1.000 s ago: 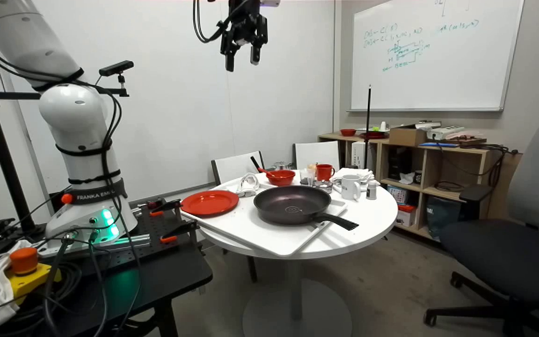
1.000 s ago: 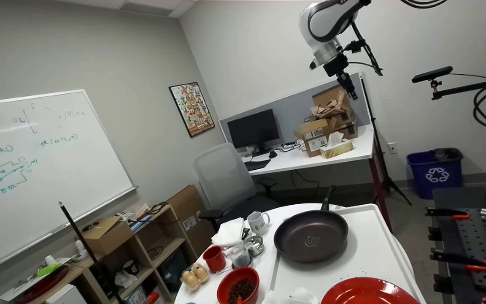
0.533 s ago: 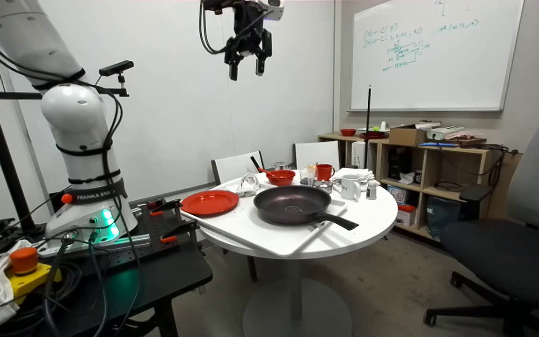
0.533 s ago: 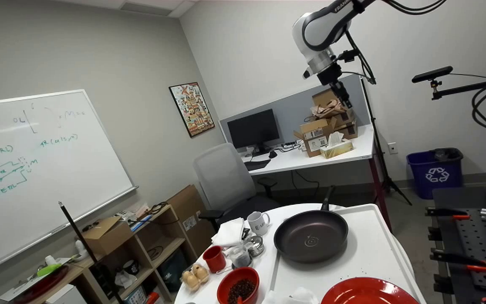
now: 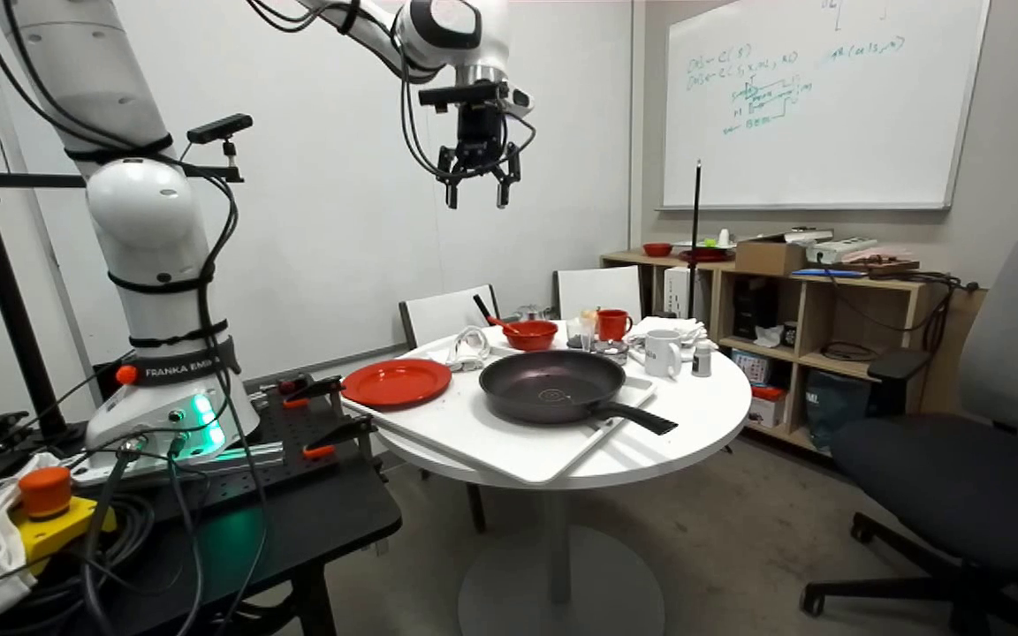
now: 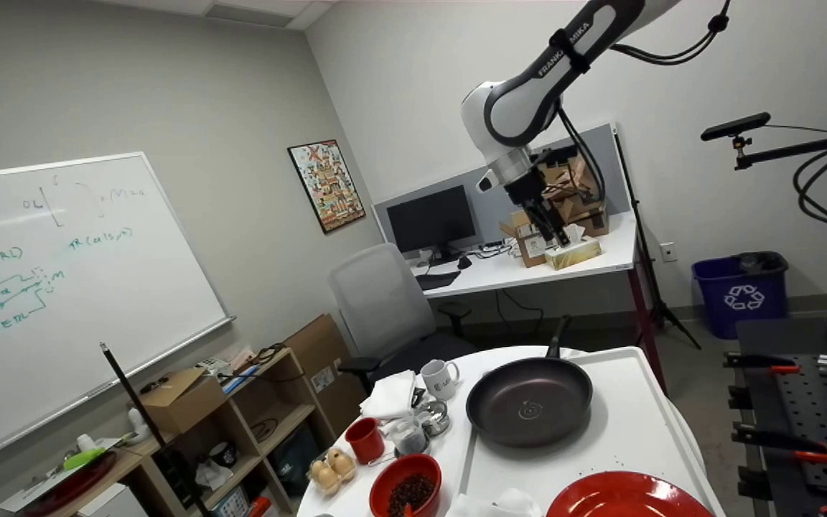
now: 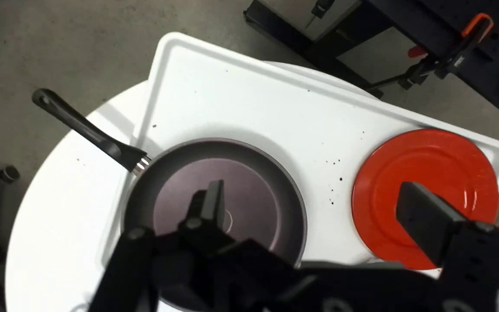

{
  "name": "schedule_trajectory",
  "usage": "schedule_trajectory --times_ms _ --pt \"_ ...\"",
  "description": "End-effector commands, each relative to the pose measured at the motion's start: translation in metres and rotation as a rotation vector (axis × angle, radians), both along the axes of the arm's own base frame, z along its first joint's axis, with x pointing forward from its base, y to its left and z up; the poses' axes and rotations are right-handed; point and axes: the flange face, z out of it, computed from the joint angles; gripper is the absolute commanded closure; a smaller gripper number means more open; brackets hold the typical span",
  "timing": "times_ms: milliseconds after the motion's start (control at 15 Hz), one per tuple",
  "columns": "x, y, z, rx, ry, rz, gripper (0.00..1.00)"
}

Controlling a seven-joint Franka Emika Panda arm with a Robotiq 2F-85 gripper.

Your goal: Use the towel on the left to wipe the black pan.

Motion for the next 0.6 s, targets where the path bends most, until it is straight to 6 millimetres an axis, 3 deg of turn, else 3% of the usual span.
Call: schedule_trajectory --times_ms 0,333,533 --pt "0.020 0.041 -0.034 0.032 -0.004 0.105 0.00" --pt "0.037 0.112 -0.096 0.085 -0.014 0.225 0.00" --pt "0.040 0.145 -0.132 0.132 -0.039 0.291 0.00"
